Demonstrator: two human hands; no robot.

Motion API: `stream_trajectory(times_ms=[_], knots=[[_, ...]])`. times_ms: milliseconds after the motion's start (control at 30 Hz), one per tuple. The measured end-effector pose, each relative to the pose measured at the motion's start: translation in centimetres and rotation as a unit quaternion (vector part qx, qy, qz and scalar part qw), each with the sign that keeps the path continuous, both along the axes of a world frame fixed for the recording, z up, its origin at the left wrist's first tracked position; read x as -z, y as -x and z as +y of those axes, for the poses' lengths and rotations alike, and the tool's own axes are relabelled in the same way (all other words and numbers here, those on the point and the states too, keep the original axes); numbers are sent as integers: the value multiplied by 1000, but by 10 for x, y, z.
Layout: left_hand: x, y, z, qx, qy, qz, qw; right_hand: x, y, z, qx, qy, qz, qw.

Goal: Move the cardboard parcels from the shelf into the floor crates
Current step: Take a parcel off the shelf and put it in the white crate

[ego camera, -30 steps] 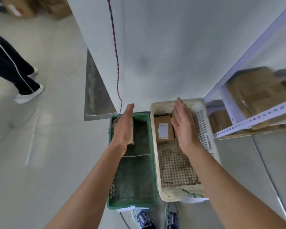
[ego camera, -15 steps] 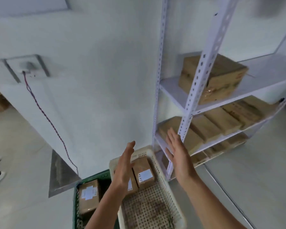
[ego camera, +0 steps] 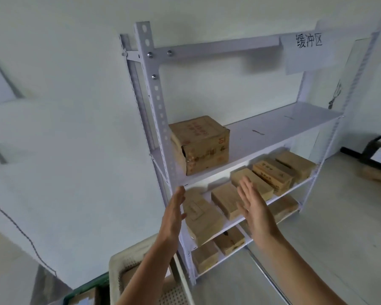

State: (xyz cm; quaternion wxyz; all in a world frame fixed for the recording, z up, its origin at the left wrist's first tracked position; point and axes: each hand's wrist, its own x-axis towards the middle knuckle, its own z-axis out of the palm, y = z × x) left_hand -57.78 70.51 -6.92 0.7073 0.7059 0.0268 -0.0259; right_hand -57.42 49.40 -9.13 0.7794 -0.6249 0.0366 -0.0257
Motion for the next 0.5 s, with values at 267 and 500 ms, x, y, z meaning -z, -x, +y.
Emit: stream_trajectory(times_ms=[267,500], knots=[[-28,-87,-45,-54,20,10,998,-8,-69,-64,2,14,-1,1000],[-29,-179,-61,-145,38,-10,989,-22,-182,-87,-18,40,3,999]])
